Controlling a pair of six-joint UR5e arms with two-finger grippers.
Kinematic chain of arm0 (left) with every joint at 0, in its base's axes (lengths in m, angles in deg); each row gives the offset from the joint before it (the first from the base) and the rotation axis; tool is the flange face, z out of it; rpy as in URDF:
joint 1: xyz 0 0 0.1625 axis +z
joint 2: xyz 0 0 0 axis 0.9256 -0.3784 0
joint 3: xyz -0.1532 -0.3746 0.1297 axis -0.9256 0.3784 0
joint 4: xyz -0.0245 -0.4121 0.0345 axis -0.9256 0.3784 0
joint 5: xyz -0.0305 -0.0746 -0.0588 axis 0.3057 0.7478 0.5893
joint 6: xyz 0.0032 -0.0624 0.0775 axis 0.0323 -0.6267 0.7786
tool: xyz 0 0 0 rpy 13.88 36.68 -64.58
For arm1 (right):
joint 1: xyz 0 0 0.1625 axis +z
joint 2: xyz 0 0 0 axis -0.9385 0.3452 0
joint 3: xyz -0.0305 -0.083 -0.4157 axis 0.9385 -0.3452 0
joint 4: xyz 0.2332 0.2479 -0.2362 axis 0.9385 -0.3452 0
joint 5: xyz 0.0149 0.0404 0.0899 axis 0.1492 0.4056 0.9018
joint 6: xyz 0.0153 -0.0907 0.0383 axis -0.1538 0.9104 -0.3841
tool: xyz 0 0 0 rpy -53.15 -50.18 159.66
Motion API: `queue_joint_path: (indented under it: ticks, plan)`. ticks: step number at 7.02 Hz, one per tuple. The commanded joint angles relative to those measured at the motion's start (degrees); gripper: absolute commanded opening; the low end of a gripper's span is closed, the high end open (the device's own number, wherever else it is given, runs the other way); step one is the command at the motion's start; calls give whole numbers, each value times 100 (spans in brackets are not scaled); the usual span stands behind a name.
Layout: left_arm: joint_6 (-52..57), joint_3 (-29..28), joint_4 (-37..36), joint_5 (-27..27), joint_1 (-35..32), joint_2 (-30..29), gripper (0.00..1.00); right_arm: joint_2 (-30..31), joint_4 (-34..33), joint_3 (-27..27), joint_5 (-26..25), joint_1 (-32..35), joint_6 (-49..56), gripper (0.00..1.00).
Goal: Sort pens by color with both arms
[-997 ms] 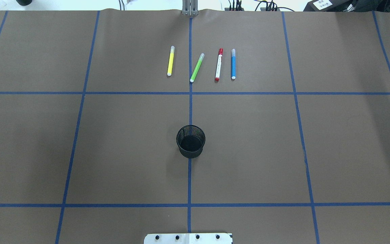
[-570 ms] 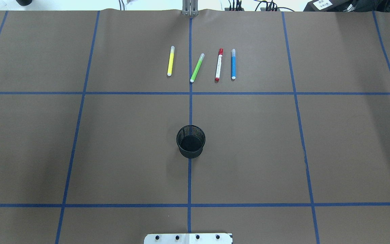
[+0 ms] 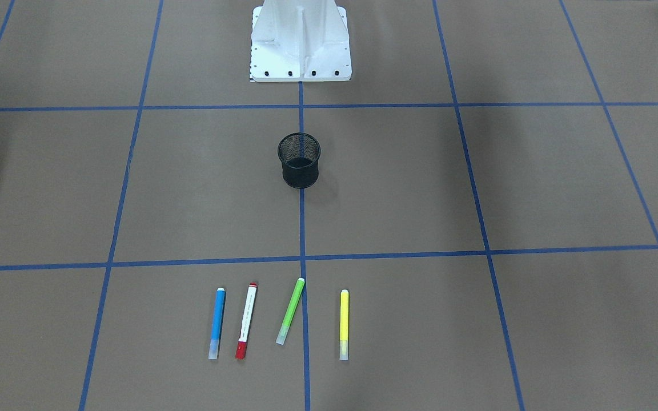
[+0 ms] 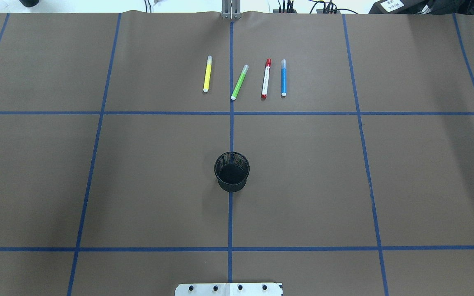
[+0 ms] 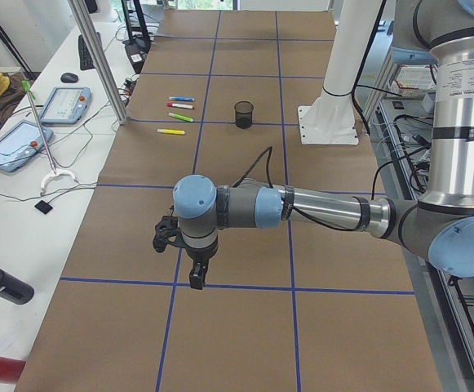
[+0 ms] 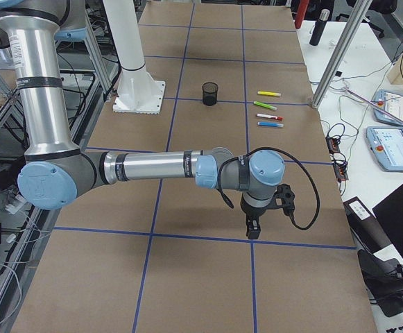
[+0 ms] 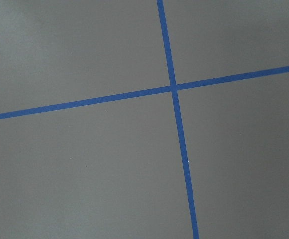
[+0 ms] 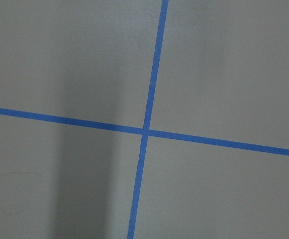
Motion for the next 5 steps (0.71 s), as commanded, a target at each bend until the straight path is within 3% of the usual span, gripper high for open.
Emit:
queue_joint_path:
  ticks: [1, 5]
  plan:
    - [-78, -8, 27, -7, 9, -4, 100, -30, 3, 99, 2, -46, -366, 100]
    - [-34, 97, 36, 2, 9, 22, 100, -21, 12, 205, 11, -55, -298, 100]
